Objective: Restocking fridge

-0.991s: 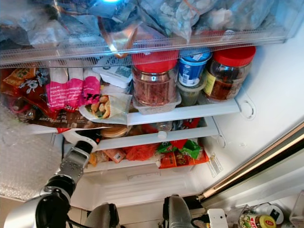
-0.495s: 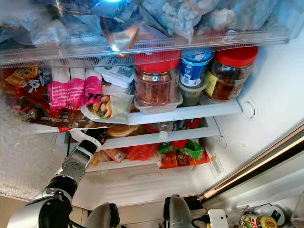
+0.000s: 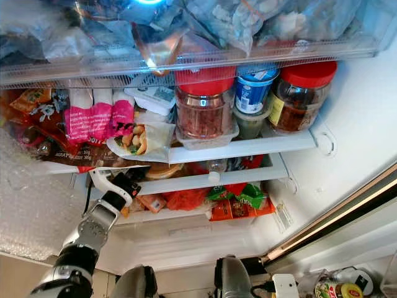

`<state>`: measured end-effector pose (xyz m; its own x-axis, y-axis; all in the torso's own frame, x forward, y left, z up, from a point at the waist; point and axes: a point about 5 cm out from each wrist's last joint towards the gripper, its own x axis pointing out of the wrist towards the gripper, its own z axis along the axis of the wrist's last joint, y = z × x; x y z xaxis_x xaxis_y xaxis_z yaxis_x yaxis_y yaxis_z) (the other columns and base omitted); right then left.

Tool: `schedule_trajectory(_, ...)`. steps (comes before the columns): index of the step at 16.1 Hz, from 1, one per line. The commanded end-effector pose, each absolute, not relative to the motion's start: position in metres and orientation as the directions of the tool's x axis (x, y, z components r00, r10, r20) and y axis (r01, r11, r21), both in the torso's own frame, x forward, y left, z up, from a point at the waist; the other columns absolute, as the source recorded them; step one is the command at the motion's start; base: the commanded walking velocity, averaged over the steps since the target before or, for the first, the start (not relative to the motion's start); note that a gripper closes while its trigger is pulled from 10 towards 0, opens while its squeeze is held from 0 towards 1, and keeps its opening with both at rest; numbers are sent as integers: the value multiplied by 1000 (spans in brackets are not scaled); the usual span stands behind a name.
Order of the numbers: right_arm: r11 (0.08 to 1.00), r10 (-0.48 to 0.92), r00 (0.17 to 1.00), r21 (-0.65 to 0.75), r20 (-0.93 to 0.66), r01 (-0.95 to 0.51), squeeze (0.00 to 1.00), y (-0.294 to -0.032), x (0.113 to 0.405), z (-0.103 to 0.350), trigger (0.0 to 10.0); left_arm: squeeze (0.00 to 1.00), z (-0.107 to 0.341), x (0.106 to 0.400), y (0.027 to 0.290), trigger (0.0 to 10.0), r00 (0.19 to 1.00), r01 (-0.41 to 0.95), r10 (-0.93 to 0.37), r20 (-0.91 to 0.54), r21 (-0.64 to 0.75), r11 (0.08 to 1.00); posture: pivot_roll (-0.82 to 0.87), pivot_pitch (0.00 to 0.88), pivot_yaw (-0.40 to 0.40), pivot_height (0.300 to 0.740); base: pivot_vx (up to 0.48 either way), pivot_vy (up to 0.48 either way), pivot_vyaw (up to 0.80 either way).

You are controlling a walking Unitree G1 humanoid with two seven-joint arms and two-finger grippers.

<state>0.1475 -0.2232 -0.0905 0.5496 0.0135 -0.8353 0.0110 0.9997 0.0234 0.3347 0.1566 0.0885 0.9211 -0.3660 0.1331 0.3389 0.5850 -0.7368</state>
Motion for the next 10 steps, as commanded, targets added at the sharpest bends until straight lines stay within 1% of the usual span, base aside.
schedule_trajectory(1,998,49,525,59,-850,1,0,-211,141,-96,10000,0,80,328,156,10000,919,329,-374,126,-769,548,-66,169,44,635,0,0,0)
schedule_trajectory(4,998,44,527,58,-848,9,0,-211,140,-96,10000,0,79,319,150,10000,899,365,-421,121,-739,567,-69,170,45,635,0,0,0)
schedule_trajectory(10,998,42,528,55,-848,9,0,-212,141,-95,10000,0,81,301,150,10000,865,423,-493,97,-669,611,-63,170,46,635,0,0,0)
